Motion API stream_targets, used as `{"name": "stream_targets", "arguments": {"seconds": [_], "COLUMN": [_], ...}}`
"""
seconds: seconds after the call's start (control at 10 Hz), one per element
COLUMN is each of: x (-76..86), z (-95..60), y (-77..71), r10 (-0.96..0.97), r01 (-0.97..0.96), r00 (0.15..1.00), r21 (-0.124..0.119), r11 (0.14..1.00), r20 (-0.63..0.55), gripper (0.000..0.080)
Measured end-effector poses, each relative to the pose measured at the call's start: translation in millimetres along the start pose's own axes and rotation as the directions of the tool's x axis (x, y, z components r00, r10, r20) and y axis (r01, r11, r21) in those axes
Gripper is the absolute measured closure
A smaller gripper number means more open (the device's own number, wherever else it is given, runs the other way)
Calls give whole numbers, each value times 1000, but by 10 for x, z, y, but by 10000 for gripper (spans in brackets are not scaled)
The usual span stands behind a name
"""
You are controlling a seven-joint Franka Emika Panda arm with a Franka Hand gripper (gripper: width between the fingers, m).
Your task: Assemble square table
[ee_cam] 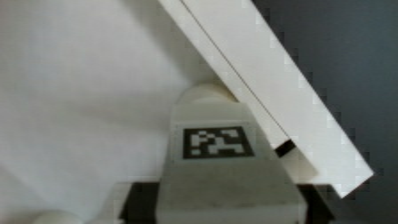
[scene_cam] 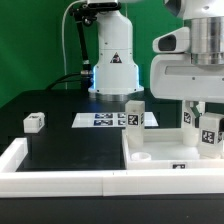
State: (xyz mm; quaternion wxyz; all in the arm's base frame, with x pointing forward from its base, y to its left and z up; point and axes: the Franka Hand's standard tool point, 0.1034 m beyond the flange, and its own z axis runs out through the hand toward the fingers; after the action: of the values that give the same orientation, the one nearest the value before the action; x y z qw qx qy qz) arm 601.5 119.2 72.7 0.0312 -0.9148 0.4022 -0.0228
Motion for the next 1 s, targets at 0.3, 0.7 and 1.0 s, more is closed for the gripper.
{"name": "stream_targets", "arguments": {"seconds": [0.3,0.7,1.0], "x": [-1,15,-7], "z": [5,4,-2], "y": [-1,15,12], "r10": [273,538,469], "r01": [-273,-538,-470], "r00": [962,843,882], "r21": [9,8,-5], "r11": [962,843,883], "r20": [-3,23,31], "gripper": [508,508,276]}}
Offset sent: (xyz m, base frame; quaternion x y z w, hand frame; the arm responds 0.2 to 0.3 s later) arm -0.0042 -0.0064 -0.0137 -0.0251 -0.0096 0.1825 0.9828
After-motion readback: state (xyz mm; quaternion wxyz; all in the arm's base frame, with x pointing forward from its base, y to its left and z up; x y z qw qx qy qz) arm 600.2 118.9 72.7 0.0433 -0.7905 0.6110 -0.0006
